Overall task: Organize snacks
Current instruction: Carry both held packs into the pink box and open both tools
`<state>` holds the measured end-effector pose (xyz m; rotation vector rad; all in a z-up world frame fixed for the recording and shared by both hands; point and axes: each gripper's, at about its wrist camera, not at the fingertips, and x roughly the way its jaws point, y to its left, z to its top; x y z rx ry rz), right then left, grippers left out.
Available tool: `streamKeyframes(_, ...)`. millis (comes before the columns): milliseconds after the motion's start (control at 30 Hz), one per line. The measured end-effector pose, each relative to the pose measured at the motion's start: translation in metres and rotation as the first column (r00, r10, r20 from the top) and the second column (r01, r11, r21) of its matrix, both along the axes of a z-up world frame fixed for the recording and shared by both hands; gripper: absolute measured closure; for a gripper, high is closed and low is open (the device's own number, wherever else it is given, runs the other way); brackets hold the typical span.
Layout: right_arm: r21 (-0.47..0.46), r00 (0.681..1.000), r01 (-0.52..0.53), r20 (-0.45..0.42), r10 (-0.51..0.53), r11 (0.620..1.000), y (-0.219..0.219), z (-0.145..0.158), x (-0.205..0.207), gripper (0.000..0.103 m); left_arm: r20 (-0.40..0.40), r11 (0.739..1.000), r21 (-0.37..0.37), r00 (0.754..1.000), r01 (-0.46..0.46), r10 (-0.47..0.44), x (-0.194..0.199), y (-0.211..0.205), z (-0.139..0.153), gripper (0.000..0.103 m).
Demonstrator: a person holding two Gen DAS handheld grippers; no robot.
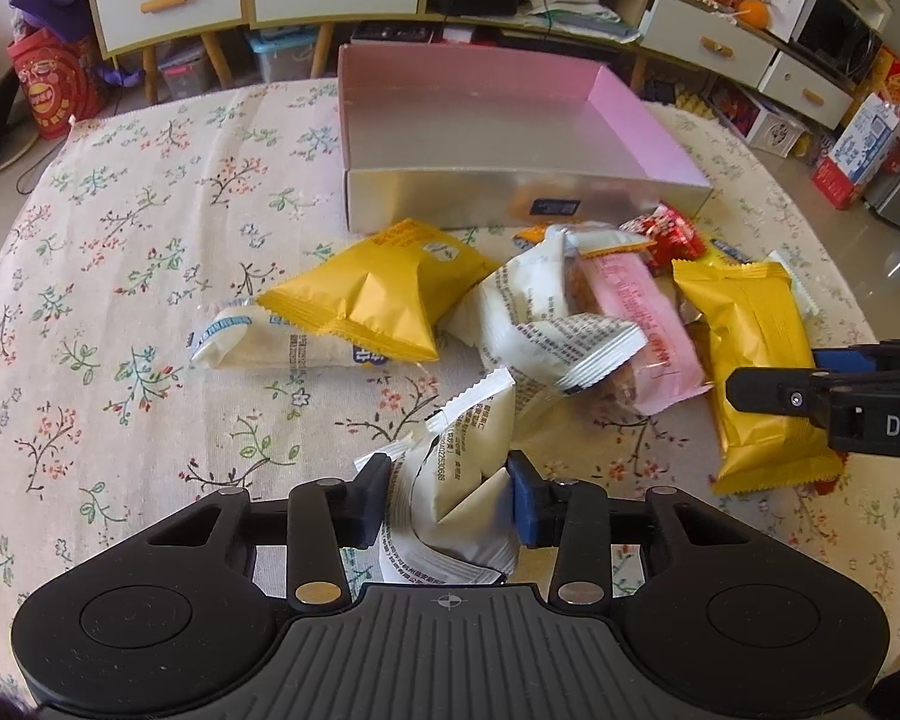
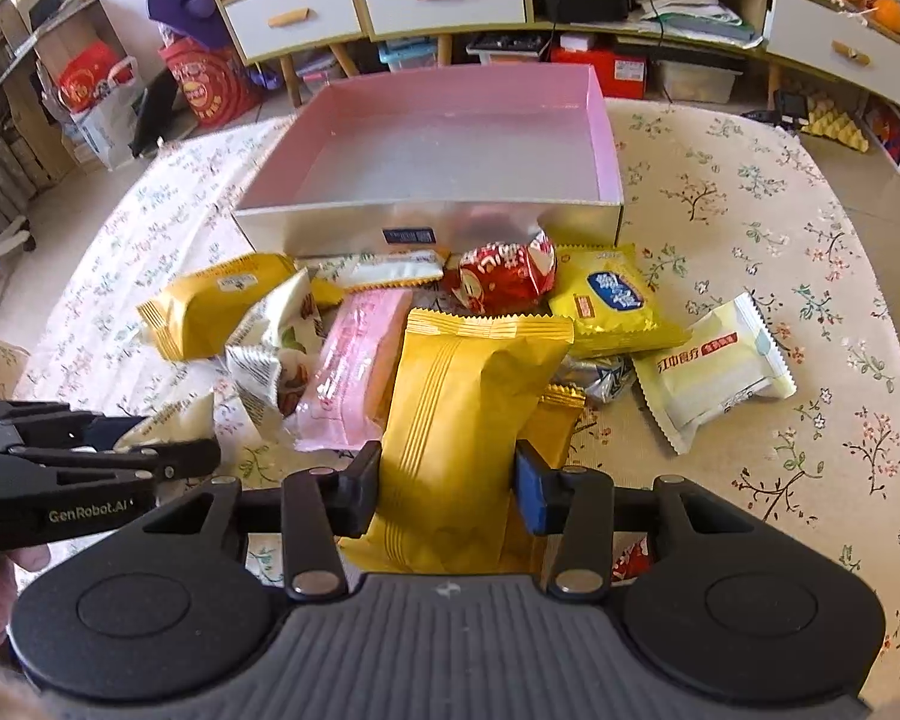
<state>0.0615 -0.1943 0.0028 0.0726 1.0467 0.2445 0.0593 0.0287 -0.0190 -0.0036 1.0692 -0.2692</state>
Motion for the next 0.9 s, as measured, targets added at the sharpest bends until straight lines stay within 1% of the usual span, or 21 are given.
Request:
streamKeyframes(267,0.041,0.999,0.025,0.026,-0.026,0.999,-0.010,0.009,0.005,0.062,0.050,0.999,-0.041,0.999,-0.002,0.004,-0.004,0.004,0.022,0.065)
streamKeyframes(500,0.082,0.996,0.065,0.060,-0.070,0.995,-0.021,0.021,0.014,0.062,0.121,0.996,-0.081,0.992,-0.027,0.036,0.006,0.008,0.049,0.065)
streamKeyframes(567,0.091,0.994,0.089,0.058,-0.094,0.992,-0.025,0.024,0.022,0.062,0.131,0.994,-0.099,0.990,-0.044,0.057,0.015,0.006,0.055,0.065)
streamKeyframes(633,0.108,0.992,0.106,0.051,-0.112,0.989,-0.029,0.025,0.032,0.062,0.149,0.994,-0.103,0.987,-0.039,0.055,0.026,0.001,0.061,0.065)
streamKeyframes(700,0.120,0.991,0.116,0.050,-0.123,0.986,-0.030,0.027,0.043,0.062,0.181,0.996,-0.085,0.983,-0.023,0.038,0.038,-0.007,0.065,0.065)
streamKeyframes(767,0.123,0.990,0.115,0.066,-0.123,0.986,-0.029,0.030,0.056,0.062,0.208,0.998,-0.063,0.977,-0.021,0.034,0.053,-0.013,0.066,0.065)
streamKeyframes(900,0.106,0.990,0.090,0.096,-0.101,0.990,-0.026,0.029,0.084,0.062,0.240,0.999,-0.041,0.970,-0.023,0.033,0.089,-0.024,0.059,0.065)
